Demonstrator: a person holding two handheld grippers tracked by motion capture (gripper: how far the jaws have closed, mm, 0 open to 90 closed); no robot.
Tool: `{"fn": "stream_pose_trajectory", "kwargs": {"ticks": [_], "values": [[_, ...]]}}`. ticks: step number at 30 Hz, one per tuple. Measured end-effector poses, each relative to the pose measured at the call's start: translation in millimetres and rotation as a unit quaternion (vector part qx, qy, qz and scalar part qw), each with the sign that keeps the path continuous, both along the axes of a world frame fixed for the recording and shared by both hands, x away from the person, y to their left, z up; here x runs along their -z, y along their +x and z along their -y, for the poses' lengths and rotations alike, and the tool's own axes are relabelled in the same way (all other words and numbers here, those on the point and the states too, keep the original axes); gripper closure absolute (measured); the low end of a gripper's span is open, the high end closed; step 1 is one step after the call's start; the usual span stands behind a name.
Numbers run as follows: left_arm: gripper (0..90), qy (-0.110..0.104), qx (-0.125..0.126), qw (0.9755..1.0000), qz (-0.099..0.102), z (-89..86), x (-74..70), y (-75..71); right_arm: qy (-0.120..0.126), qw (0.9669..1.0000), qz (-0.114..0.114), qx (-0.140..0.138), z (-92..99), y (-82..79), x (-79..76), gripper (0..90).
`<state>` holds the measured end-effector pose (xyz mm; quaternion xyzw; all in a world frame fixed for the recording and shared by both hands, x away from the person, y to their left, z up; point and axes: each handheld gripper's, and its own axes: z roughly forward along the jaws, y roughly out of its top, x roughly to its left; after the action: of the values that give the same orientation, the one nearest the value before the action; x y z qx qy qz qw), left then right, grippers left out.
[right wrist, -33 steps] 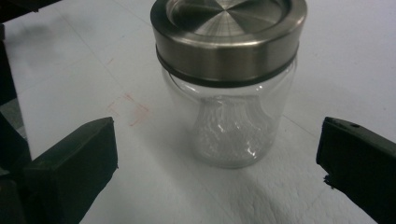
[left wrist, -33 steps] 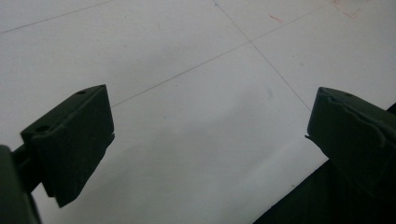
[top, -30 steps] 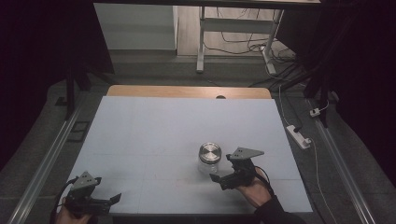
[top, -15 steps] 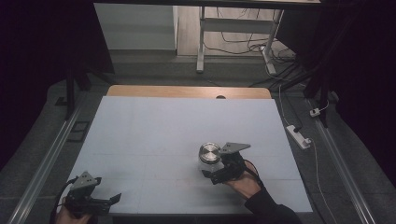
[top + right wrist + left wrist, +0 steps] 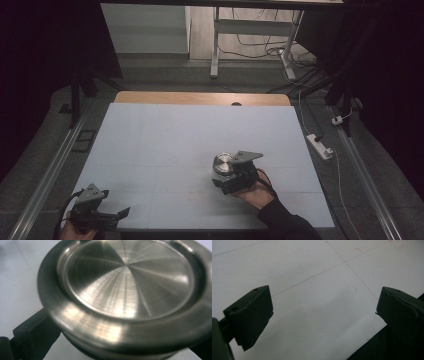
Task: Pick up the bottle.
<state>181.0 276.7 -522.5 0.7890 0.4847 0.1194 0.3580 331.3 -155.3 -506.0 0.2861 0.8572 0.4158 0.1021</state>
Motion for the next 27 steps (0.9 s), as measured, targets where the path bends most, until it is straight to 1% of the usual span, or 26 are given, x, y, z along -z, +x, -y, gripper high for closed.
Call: {"fn": "stream_pose_trajectory", "kwargs": {"ticks": [2, 4, 6, 9, 11, 14, 18, 27], "values": [[1.6, 0.000, 0.001, 1.0000, 0.000, 0.1, 0.0, 0.1, 0.001, 1.0000, 0.003, -0.002, 0.2, 0.4, 1.5, 1.0], [1.6, 0.000, 0.002, 1.0000, 0.000, 0.2, 0.0, 0.1, 0.008, 0.9999, 0.006, -0.004, 0.4, 0.1, 2.2, 4.3], [1.6, 0.000, 0.002, 1.0000, 0.000, 0.2, 0.0, 0.1, 0.010, 0.9998, 0.019, -0.005, 1.7, -0.3, 1.7, 8.0], [1.6, 0.001, 0.002, 1.0000, -0.001, 0.3, 0.0, 0.2, 0.015, 0.9997, 0.020, -0.004, 5.0, 0.8, 1.0, 11.7], [1.7, 0.001, 0.002, 1.0000, -0.001, 0.4, 0.1, 0.2, 0.017, 0.9997, 0.018, -0.005, 5.3, 1.0, 1.5, 11.9], [1.7, 0.002, 0.002, 1.0000, -0.001, 0.6, 0.1, 0.3, 0.008, 0.9994, 0.032, -0.007, 4.6, -0.9, 0.2, 13.3], [1.8, 0.003, 0.003, 1.0000, -0.002, 0.8, 0.0, 0.2, 0.004, 0.9992, 0.040, -0.009, 4.7, -1.8, -0.2, 13.8], [1.9, 0.001, 0.002, 1.0000, -0.001, 0.4, -0.1, 0.3, 0.002, 0.9991, 0.041, -0.012, 5.7, -2.3, -2.6, 14.3]]}}
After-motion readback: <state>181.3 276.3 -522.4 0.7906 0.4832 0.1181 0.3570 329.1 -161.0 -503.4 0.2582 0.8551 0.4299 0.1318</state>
